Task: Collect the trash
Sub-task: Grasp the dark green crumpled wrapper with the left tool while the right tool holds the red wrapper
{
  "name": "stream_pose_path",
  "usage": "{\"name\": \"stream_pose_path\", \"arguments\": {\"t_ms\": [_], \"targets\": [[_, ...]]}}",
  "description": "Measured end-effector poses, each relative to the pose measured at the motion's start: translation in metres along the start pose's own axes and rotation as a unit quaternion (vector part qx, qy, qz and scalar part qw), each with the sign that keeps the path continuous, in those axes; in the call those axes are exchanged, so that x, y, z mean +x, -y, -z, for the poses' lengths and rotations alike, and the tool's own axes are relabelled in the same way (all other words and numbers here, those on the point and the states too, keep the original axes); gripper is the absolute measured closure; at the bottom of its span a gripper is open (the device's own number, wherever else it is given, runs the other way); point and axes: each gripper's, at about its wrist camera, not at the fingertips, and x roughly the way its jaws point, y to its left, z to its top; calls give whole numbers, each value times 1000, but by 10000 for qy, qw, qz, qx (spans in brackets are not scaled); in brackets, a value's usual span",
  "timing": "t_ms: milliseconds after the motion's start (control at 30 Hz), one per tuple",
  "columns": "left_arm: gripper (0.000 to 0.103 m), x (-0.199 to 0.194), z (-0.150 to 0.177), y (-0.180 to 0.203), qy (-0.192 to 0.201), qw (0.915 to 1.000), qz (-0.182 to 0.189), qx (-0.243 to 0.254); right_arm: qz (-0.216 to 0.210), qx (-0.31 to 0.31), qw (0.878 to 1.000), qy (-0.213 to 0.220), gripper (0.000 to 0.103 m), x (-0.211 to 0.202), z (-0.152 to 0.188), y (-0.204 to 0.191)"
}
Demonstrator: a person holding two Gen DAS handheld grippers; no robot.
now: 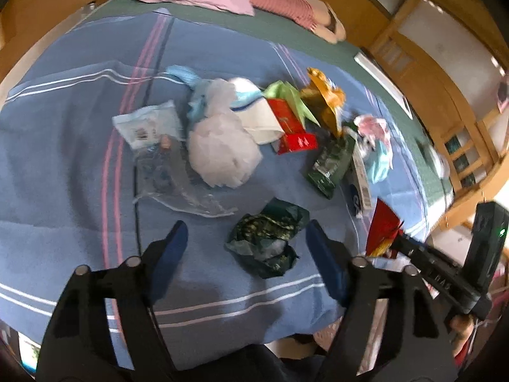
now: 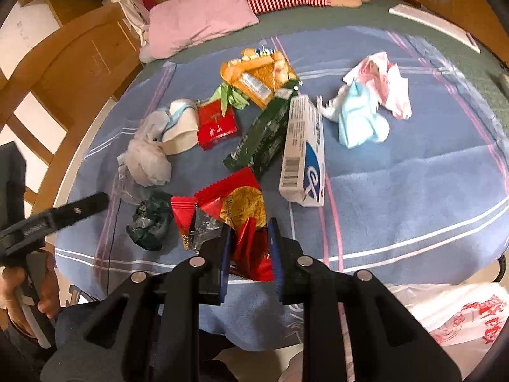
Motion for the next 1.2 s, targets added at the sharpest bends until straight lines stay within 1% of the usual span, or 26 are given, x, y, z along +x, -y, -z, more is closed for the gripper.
{"name": "stream_pose_path", "arguments": {"t_ms": [133,200,267,367,467,667,733,833,933,967,1000,1100,1133,1200], "targets": [[26,6,1,18,-127,9990,-97,427,17,-29,10000,44,80,-5,0,4],[22,7,1,25,-141,9979,-193,598,24,31,10000,17,80,-4,1,8],[20,8,2,30,-147,9969,-294,718,16,101,9999,-11,80,-2,1,11],[17,7,3,30,-150,9963,-383,751,11,125,9999,-33,80,0,2,10],[14,8,3,29,-164,9962,-388,760,11,74,10000,-56,80,4,3,4],[13,16,1,23,-408,9973,-96,608,19,-51,10000,-60,80,6,4,-5],[13,19,0,23,-477,9969,-84,618,29,-63,10000,-58,80,6,4,-5],[13,22,-1,31,-480,9945,-373,848,26,-25,10000,-62,80,4,4,-5],[13,28,-6,45,-402,9883,-734,1272,66,-21,10000,-12,80,-2,5,-1],[13,31,-8,47,-421,9870,-778,1340,102,-21,9999,10,80,-4,5,1],[13,36,-9,49,-513,9860,-756,1395,118,-13,9999,25,80,-6,5,3],[13,56,-11,47,-1025,9845,-369,1375,150,44,9999,56,80,-10,4,10],[13,62,-11,43,-1182,9844,-185,1287,156,63,9998,61,80,-11,4,13],[14,68,-12,34,-1312,9855,-17,1072,135,98,9998,57,80,-11,5,16]]}}
